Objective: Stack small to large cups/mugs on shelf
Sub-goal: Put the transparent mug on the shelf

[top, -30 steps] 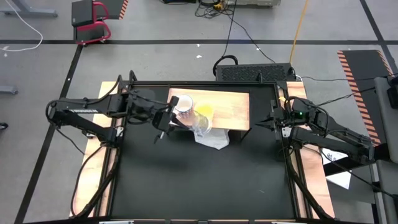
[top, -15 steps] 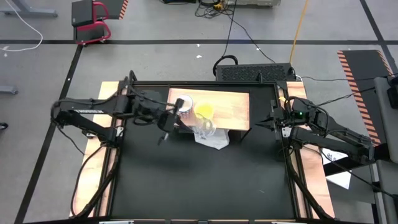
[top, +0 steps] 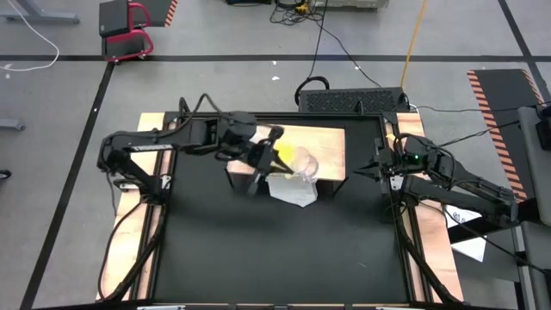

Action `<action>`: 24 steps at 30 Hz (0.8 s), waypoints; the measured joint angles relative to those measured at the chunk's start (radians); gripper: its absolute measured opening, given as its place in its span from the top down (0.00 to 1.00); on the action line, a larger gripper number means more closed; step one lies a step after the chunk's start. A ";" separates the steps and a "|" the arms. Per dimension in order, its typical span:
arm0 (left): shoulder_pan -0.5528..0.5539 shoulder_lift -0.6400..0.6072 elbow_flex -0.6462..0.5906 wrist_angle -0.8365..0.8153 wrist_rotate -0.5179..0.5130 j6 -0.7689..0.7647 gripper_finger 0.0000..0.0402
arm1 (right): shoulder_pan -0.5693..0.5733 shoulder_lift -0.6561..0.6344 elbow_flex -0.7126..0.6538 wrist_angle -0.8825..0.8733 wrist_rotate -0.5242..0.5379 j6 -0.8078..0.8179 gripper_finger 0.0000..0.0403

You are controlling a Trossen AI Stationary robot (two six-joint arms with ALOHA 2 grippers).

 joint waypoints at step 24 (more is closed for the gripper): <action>0.155 0.341 0.437 -0.140 0.168 -0.060 1.00 | 0.000 0.000 0.000 -0.001 0.000 0.002 1.00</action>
